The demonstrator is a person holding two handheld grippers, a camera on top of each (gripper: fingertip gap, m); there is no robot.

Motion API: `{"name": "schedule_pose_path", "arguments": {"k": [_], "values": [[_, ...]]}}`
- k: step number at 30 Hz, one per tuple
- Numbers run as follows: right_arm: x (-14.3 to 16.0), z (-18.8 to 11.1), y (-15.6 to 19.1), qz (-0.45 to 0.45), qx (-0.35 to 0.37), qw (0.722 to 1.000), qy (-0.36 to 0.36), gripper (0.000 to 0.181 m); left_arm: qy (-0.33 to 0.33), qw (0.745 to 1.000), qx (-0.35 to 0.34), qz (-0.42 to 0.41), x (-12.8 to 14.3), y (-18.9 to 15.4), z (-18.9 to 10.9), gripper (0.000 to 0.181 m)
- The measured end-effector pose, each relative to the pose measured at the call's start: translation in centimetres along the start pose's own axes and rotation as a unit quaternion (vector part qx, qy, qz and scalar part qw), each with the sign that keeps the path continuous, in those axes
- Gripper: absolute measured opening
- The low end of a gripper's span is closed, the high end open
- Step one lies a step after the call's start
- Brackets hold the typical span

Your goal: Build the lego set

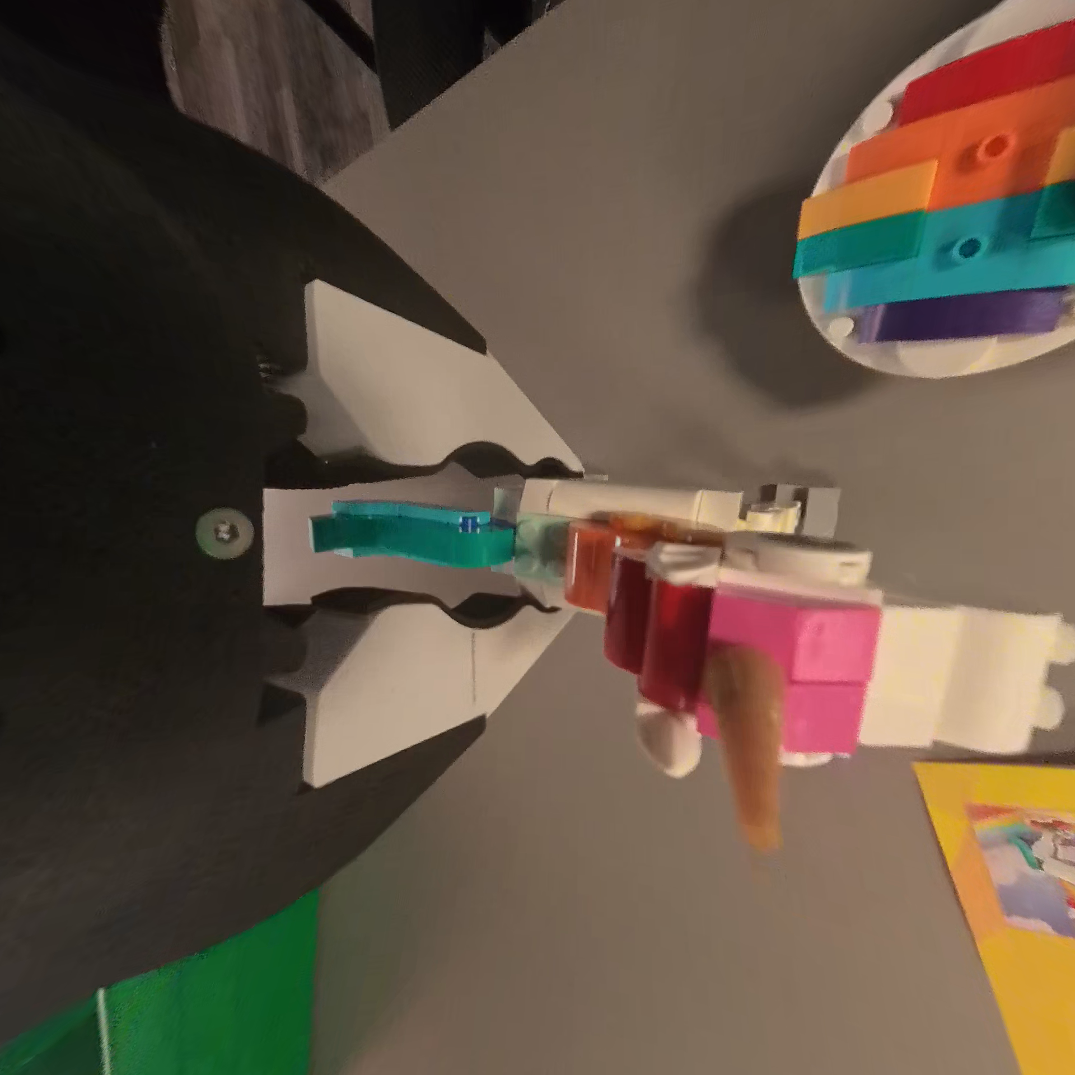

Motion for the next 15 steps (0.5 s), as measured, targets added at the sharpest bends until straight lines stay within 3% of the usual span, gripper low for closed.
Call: {"name": "schedule_pose_path", "arguments": {"k": [3, 9, 15], "values": [[-0.1, -0.2, -0.1, 0.014, -0.024, 0.999, -0.027, 0.035, 0.000, 1.000, -0.001, 0.005, -0.1, -0.1, 0.1, 0.011], [-1.6, -2.5, 1.2, 0.084, -0.058, 0.971, -0.215, 0.033, 0.016, 1.000, 0.011, 0.011, 0.0, -0.2, 0.4, 0.011], [-1.5, -1.4, 2.7, 0.104, -0.035, 0.964, -0.240, 0.030, 0.016, 1.000, 0.015, 0.010, 0.0, -0.2, 0.5, 0.011]]}}
Point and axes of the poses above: each gripper's, where its closed fingertips meet, z out along the fingers, x out of its underside, y = z × x across the jaws, the point moved 10 cm from there along -z, back along the fingers, and after that the axes turned 7 degrees about y, right-handed, at the moved point
